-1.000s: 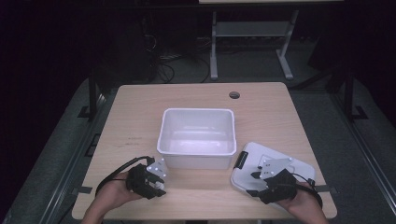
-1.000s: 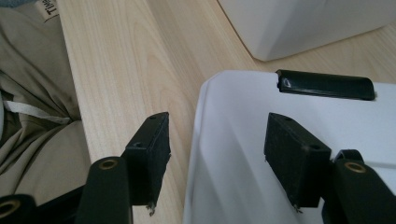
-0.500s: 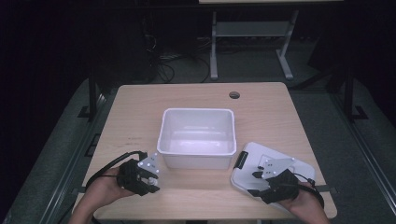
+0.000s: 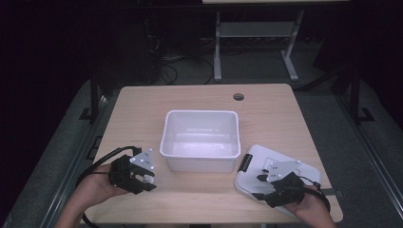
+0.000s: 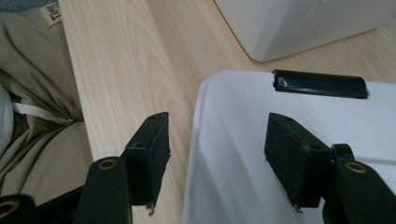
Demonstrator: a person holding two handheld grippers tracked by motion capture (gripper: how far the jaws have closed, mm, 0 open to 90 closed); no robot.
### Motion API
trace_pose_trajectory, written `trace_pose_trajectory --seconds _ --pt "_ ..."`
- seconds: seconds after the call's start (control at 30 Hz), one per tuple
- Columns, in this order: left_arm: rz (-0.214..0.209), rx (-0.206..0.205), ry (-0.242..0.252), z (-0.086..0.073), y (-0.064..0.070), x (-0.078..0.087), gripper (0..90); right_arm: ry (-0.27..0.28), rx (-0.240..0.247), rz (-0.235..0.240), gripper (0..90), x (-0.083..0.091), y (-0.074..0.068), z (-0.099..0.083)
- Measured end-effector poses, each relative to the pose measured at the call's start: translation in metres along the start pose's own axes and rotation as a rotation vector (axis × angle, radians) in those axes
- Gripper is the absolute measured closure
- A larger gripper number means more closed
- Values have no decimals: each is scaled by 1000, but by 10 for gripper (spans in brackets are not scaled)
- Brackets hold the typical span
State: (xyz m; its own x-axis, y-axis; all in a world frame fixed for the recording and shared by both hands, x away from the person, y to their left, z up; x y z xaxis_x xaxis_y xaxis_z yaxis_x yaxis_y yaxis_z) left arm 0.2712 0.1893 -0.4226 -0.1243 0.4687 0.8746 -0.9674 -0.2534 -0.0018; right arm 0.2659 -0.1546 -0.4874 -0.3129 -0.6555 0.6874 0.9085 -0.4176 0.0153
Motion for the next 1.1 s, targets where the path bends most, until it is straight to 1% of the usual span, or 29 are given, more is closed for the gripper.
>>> trace_pose_trajectory --seconds 0.13,0.17,0.2,0.23,0.27,0.3,0.4,0.53,0.6,0.8,1.1 --pt "9 0 -6 2 -3 9 597 -2 -1 2 396 -1 0 0" --pt "9 0 -6 2 -3 9 597 -2 -1 2 396 -1 0 0" --pt "11 -4 -5 4 -5 14 597 -1 -1 4 396 -2 0 0" --pt "11 -4 -5 4 -5 14 597 -1 -1 4 396 -2 0 0" --pt "16 -4 -4 7 -6 19 597 -1 0 4 395 -2 0 0" --pt "16 -4 -4 7 -6 19 597 -1 0 4 395 -2 0 0" --pt "18 -5 -4 11 -9 27 597 -3 -4 5 394 -2 0 0" --pt "20 -8 5 17 -13 35 597 -3 -7 11 394 -3 -1 0" --pt "21 -6 9 19 -15 38 597 -7 -12 13 394 -4 -1 -1" --pt "25 -3 20 26 -22 45 597 -2 -8 14 394 -3 0 0" --pt "31 -7 37 36 -31 49 597 -2 -10 17 394 -4 0 -1"
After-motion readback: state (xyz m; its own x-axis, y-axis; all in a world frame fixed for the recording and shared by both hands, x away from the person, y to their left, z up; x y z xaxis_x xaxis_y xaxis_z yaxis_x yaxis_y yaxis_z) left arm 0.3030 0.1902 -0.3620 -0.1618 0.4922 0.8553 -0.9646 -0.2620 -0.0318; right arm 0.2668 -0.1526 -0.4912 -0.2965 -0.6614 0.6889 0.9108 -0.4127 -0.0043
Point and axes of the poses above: each handheld gripper's, and its own axes: x roughly backward along the jaws, z roughly out of its top, y roughly to its right, the point moved 9 cm from there along -x, roughly forward along the jaws, and after that the axes turned 6 degrees about y, right-handed, at the moved point
